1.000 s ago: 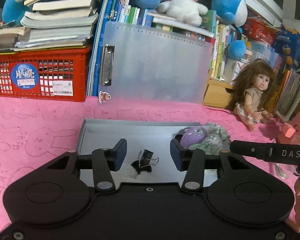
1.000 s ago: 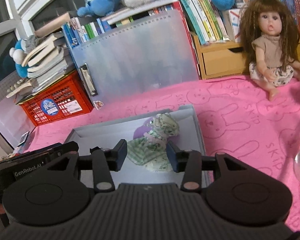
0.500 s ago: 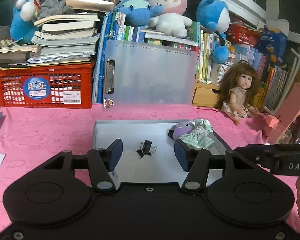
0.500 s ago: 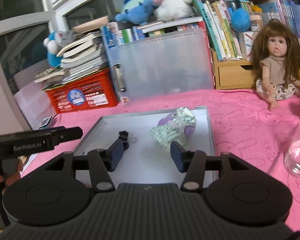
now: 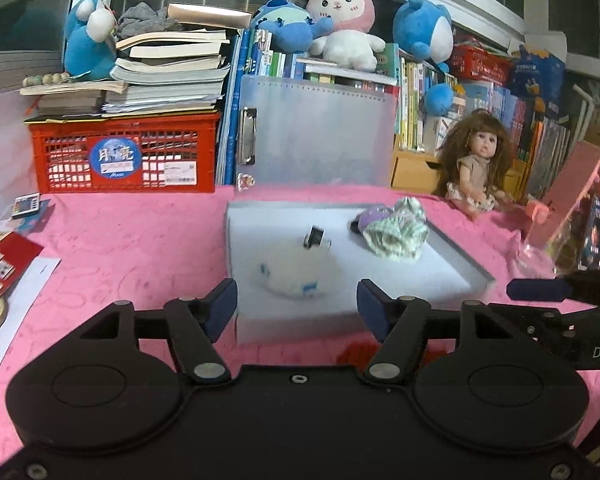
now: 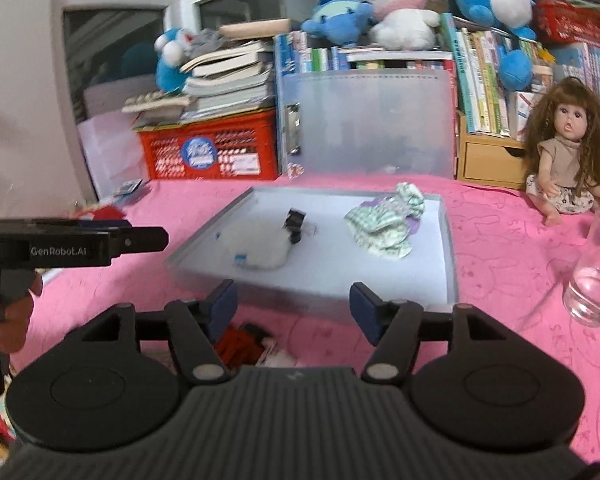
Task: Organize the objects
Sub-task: 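Withdraw both grippers from the box toward the remaining items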
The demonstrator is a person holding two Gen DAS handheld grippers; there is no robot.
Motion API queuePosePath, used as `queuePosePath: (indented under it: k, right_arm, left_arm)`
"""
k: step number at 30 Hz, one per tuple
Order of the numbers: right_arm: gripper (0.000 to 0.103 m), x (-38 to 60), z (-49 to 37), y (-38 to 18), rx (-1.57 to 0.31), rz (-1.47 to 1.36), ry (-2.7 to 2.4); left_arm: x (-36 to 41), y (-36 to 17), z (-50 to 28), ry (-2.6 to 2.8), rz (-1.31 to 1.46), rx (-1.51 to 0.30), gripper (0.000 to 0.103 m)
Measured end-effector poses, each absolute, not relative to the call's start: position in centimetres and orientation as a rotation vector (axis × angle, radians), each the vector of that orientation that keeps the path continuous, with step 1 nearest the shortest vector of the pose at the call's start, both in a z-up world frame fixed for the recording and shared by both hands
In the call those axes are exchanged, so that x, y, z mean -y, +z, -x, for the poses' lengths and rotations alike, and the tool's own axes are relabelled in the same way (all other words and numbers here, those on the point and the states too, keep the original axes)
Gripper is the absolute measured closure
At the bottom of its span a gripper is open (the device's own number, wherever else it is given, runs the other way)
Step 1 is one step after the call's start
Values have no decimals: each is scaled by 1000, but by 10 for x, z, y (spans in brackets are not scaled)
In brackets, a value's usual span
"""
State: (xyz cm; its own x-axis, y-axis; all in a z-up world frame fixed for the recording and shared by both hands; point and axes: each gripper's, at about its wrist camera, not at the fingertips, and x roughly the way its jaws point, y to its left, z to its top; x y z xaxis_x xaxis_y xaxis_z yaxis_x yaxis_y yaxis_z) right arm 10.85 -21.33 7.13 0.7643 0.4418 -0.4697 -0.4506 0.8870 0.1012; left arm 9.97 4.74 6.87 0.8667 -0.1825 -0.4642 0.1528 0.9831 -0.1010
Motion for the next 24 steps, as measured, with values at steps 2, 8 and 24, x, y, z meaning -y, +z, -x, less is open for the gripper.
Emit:
queuePosePath:
  k: [2, 8, 24]
  right_arm:
    - [26, 211, -98, 68, -504, 35, 495]
    - [25, 208, -72, 57, -532, 44, 536]
    - [15, 188, -46, 26, -595, 138, 560]
  left_arm:
    - [-49, 63, -87, -164, 41, -491, 35]
    - [-53, 48, -56, -141, 3, -495, 23]
    - [-73, 16, -14, 3, -40, -496, 20]
